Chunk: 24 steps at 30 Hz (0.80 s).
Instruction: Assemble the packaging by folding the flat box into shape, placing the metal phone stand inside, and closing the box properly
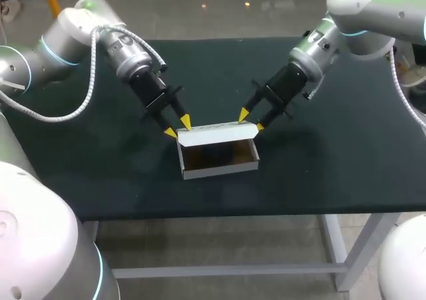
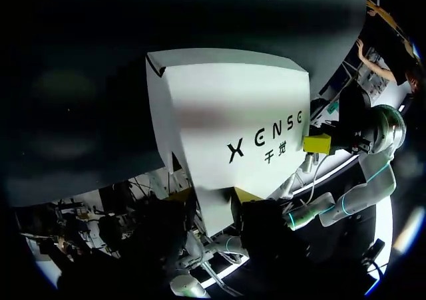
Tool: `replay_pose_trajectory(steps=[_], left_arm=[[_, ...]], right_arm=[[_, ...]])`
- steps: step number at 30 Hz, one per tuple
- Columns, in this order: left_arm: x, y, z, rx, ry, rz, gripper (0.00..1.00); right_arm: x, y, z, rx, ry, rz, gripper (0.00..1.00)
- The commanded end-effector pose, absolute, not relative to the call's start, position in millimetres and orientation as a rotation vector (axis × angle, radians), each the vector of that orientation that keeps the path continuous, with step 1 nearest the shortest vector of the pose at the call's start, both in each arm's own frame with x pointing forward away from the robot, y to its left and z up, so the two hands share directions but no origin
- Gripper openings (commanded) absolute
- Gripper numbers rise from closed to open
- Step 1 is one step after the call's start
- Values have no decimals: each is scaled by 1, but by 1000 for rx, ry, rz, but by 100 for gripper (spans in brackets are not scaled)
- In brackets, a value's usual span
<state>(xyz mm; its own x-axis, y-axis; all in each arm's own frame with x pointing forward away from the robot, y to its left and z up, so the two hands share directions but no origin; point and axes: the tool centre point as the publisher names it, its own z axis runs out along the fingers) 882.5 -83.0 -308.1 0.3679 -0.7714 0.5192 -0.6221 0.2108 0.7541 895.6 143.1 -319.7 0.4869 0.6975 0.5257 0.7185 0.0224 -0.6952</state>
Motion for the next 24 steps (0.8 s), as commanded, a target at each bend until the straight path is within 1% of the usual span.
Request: replay_pose_trajectory(steps=[1,24], left_arm=[[888,-85,-309,1473,-1323,-177,37],[898,-83,-305,1476,-1294,-203,35]], right_arm=[[900,147,-319,-1680,-1223,-15,42],[906,149,-316,-1678,-1222,-9,42]])
